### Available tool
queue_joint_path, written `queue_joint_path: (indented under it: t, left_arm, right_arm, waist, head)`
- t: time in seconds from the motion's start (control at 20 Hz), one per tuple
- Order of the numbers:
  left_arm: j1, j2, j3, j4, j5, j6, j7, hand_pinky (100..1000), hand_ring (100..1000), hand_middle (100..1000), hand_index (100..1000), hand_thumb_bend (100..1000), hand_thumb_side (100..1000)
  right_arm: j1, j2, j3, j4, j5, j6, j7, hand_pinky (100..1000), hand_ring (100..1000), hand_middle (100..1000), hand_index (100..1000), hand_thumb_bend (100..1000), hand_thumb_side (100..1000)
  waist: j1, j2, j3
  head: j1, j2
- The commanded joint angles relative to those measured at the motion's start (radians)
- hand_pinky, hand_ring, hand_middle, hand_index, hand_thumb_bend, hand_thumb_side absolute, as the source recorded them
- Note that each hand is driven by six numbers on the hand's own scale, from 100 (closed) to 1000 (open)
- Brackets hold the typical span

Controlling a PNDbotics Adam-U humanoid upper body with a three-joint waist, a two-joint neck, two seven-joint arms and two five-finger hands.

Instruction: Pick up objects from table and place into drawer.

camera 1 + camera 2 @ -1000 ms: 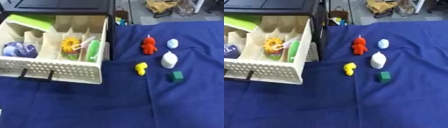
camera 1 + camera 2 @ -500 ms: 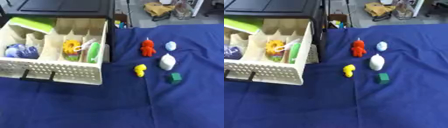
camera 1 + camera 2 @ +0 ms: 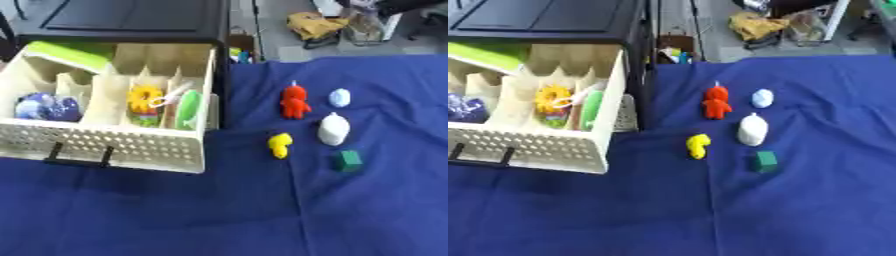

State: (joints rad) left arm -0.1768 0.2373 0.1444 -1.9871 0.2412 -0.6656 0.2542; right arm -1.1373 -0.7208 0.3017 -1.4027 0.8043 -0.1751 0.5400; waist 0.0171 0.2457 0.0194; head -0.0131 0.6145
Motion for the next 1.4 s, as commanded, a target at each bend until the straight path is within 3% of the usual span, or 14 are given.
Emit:
queue_joint_path:
  t: [0.05, 0.4, 0.65, 0.85, 1.1, 1.15, 1.2, 1.4]
  left_arm:
    - [-0.004, 0.022, -0.001, -0.013, 0.005, 0.001, -0.007, 522, 711, 725, 818, 418, 1000]
    - [-0.006, 0.019, -0.001, -0.013, 0.008, 0.004, -0.010, 522, 712, 726, 817, 418, 1000]
    - [-0.008, 0.017, -0.001, -0.013, 0.008, 0.005, -0.010, 522, 712, 726, 817, 417, 1000]
    - [-0.008, 0.016, -0.001, -0.013, 0.008, 0.006, -0.010, 521, 713, 727, 817, 416, 1000]
    - [-0.008, 0.013, -0.001, -0.013, 0.007, 0.006, -0.011, 521, 713, 727, 817, 415, 1000]
    - [-0.008, 0.012, -0.001, -0.013, 0.007, 0.006, -0.011, 521, 713, 727, 817, 417, 1000]
    - [-0.008, 0.012, -0.001, -0.013, 0.007, 0.006, -0.011, 521, 713, 727, 817, 415, 1000]
    - [-0.009, 0.012, -0.001, -0.013, 0.006, 0.004, -0.010, 521, 713, 727, 817, 415, 1000]
  right_arm:
    - [-0.037, 0.011, 0.010, 0.054, 0.034, -0.034, 0.013, 808, 865, 865, 936, 384, 870]
    - [-0.054, 0.056, 0.032, 0.158, 0.066, -0.065, 0.019, 811, 871, 867, 967, 418, 828]
    - [-0.047, 0.061, 0.037, 0.199, 0.064, -0.076, 0.042, 813, 875, 847, 966, 476, 740]
    - [-0.042, 0.062, 0.035, 0.217, 0.043, -0.074, 0.120, 817, 880, 826, 961, 536, 606]
    - [-0.034, 0.058, 0.026, 0.225, 0.017, -0.045, 0.211, 809, 870, 800, 928, 564, 535]
    - [-0.032, 0.057, 0.026, 0.223, 0.014, -0.039, 0.225, 807, 868, 793, 920, 628, 482]
    - [-0.029, 0.053, 0.027, 0.221, 0.013, -0.032, 0.237, 806, 866, 793, 915, 577, 542]
    - [-0.012, 0.036, 0.036, 0.190, 0.027, 0.004, 0.269, 794, 851, 762, 894, 614, 579]
  waist:
    - [0.000, -0.022, 0.002]
    - [0.000, -0.020, 0.009]
    - [0.001, -0.018, 0.009]
    - [0.002, -0.017, 0.009]
    - [0.005, -0.014, 0.007]
    - [0.005, -0.014, 0.007]
    - [0.005, -0.013, 0.007]
    - [0.007, -0.012, 0.007]
  head:
    - [-0.007, -0.004]
    - [-0.014, -0.013]
    - [-0.015, -0.021]
    - [-0.015, -0.026]
    - [-0.018, -0.031]
    - [-0.019, -0.032]
    - [-0.019, -0.032]
    - [-0.021, -0.034]
